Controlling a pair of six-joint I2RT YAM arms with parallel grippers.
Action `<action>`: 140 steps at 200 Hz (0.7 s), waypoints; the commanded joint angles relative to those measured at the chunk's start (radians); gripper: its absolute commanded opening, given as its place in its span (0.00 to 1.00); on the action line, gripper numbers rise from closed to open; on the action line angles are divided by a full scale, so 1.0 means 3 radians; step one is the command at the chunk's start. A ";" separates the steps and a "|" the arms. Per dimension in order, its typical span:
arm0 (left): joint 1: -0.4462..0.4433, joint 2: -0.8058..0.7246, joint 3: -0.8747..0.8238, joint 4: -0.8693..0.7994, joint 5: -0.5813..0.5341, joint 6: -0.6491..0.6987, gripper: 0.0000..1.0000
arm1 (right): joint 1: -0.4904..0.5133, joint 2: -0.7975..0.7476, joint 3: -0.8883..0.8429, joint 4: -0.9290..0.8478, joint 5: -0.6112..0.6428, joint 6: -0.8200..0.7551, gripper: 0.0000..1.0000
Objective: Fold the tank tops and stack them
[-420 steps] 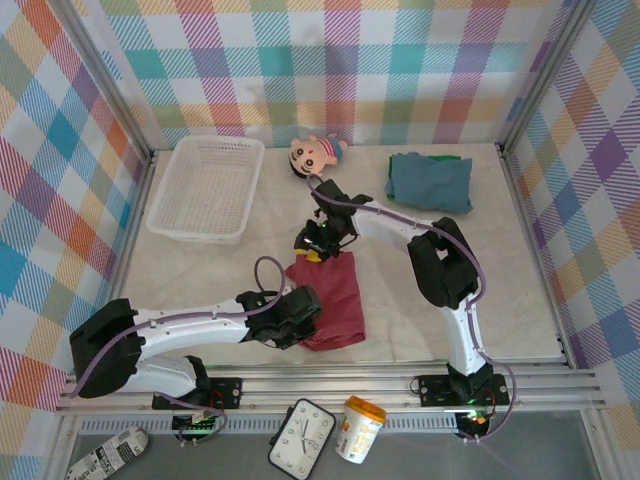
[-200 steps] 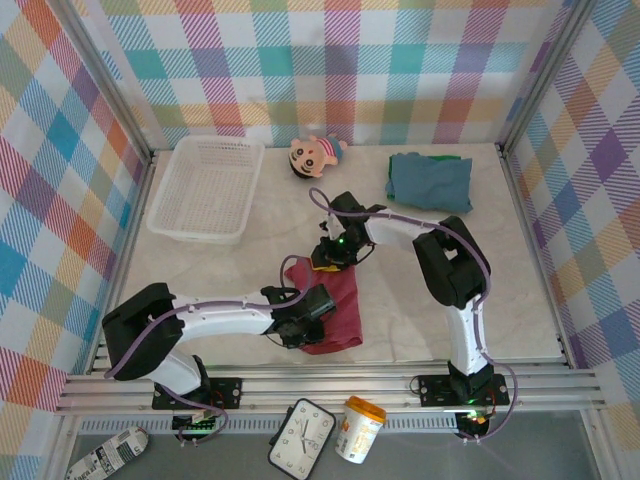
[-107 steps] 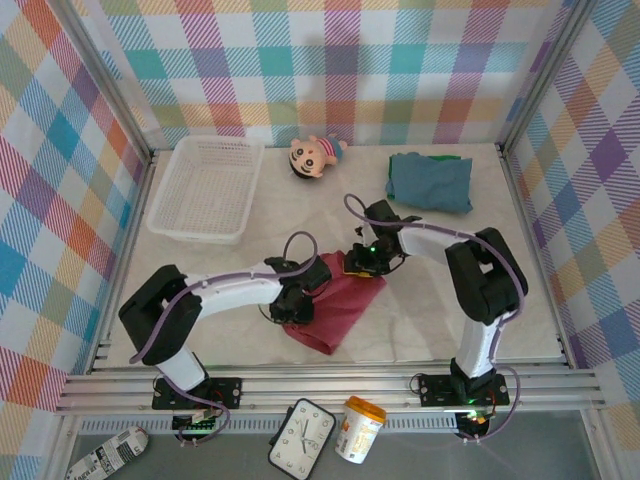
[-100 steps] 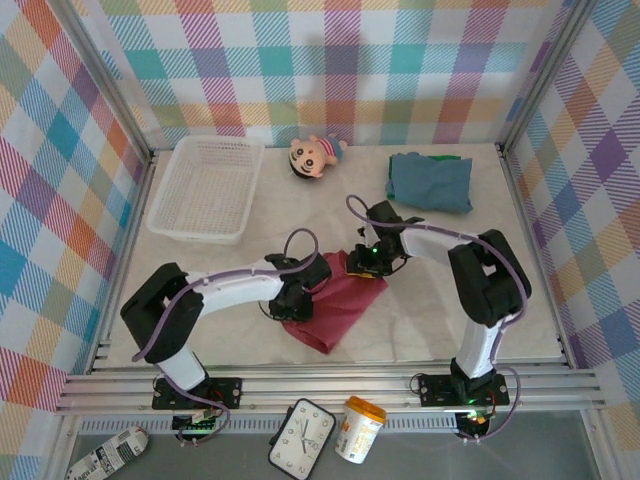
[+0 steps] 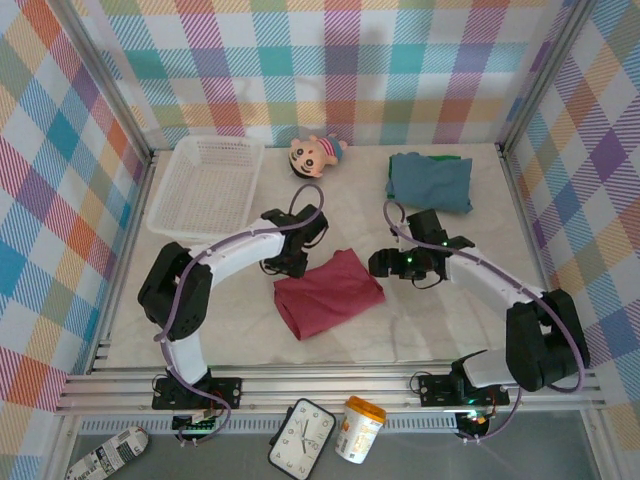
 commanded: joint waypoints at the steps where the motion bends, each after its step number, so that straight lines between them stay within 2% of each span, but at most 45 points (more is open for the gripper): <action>1: 0.0032 -0.0061 0.0098 -0.0337 0.0154 -0.0073 0.44 | 0.0095 0.0137 0.0069 0.0105 -0.0055 -0.0359 0.76; 17: 0.0033 -0.0325 -0.0115 -0.0300 0.0608 -0.0475 0.47 | 0.0199 0.0309 0.0189 0.0104 0.0004 -0.0460 0.73; 32: 0.0015 -0.0679 -0.0514 -0.0021 0.1031 -0.0941 0.49 | 0.0297 0.0469 0.0300 0.0103 0.0130 -0.0521 0.72; 50: -0.0047 -0.1046 -0.1052 0.0355 0.1244 -0.1426 0.51 | 0.0335 0.0679 0.0416 0.0125 0.0178 -0.0588 0.70; 82: -0.0135 -0.1460 -0.1695 0.1048 0.1293 -0.1852 0.51 | 0.0403 0.1015 0.0598 0.0081 0.0305 -0.0700 0.69; 116: -0.0140 -0.1682 -0.2246 0.1947 0.1236 -0.2088 0.53 | 0.0433 0.1232 0.0720 0.0107 0.0209 -0.0713 0.70; 140: -0.0137 -0.1563 -0.2378 0.2067 0.1236 -0.2105 0.53 | 0.0473 0.1332 0.0755 0.0103 0.0131 -0.0672 0.69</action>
